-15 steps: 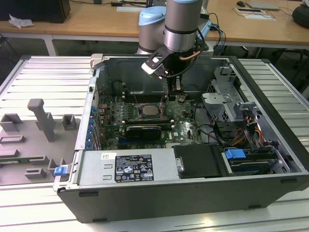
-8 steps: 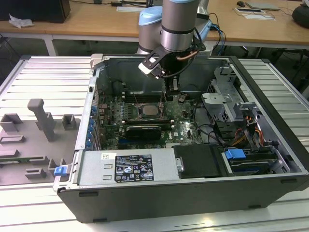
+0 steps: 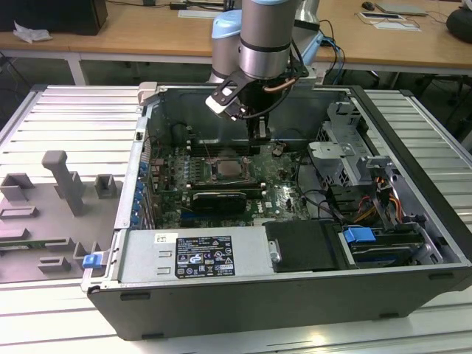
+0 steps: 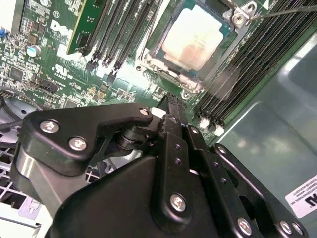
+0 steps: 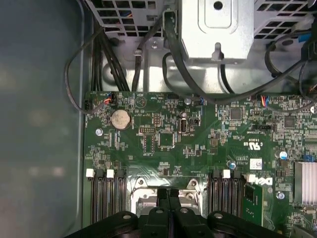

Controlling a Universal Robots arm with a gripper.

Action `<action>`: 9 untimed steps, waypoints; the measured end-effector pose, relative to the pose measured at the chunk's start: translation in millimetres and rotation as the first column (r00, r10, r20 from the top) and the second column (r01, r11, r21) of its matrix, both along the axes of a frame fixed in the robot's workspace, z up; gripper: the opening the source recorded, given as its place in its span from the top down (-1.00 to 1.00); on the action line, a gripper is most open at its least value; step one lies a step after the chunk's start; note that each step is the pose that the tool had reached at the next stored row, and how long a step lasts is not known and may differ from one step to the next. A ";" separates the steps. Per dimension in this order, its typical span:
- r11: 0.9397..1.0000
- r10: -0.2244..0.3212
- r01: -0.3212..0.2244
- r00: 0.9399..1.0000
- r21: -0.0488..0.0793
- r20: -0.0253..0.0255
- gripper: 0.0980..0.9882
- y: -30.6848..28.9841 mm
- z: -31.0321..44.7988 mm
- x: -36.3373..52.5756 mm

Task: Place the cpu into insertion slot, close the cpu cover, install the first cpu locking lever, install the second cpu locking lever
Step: 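Close the cpu cover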

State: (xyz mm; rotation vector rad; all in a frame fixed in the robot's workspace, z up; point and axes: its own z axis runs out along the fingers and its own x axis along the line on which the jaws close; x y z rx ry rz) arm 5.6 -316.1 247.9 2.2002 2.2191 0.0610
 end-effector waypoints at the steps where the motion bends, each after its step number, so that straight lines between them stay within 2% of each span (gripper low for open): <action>1: 1.000 0.000 0.000 1.000 0.000 0.000 0.98 0.0 0.0 -1.1; 9: 1.000 0.000 0.000 1.000 0.000 0.000 0.98 0.0 -0.4 -9.3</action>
